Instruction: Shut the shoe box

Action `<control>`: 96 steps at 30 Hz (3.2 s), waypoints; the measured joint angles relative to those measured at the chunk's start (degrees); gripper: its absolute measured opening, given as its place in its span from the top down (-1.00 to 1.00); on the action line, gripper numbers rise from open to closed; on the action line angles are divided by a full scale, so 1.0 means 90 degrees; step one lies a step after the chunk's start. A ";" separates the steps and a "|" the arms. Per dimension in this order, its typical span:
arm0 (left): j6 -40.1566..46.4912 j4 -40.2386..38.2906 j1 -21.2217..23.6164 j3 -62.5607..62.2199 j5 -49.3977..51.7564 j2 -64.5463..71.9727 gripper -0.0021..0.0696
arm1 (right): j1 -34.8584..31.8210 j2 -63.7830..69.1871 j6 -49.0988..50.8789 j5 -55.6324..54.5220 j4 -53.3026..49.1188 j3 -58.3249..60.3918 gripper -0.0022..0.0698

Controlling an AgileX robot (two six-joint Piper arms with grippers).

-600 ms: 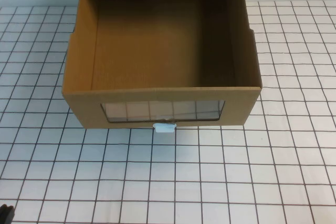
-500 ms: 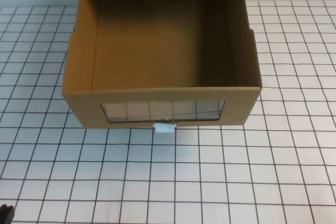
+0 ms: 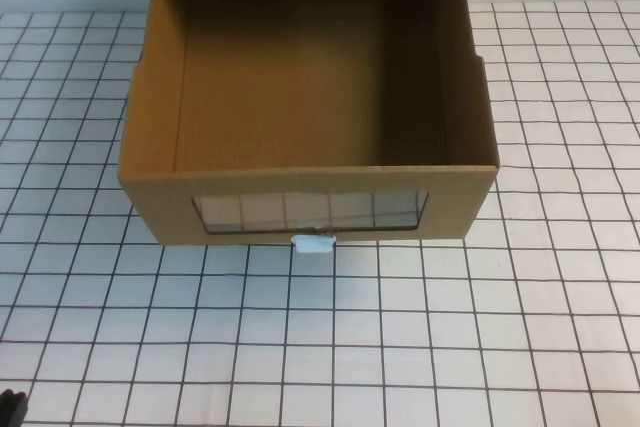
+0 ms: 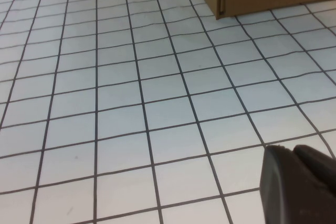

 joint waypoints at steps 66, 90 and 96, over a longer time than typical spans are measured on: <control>-0.1439 -0.0010 0.0000 -0.0525 -0.7701 -0.0013 0.96 | 0.0000 -0.0049 0.0000 -0.6977 0.1570 -0.1171 0.98; -0.1336 -0.0010 0.0000 -0.5832 -0.2407 0.3046 0.96 | 0.0000 0.3999 0.0111 -0.0068 0.1722 -0.7881 0.98; -0.1414 0.0104 0.0000 -0.6078 -0.1618 0.4167 0.96 | 0.0000 0.5192 0.0000 0.2134 0.1684 -0.8176 0.98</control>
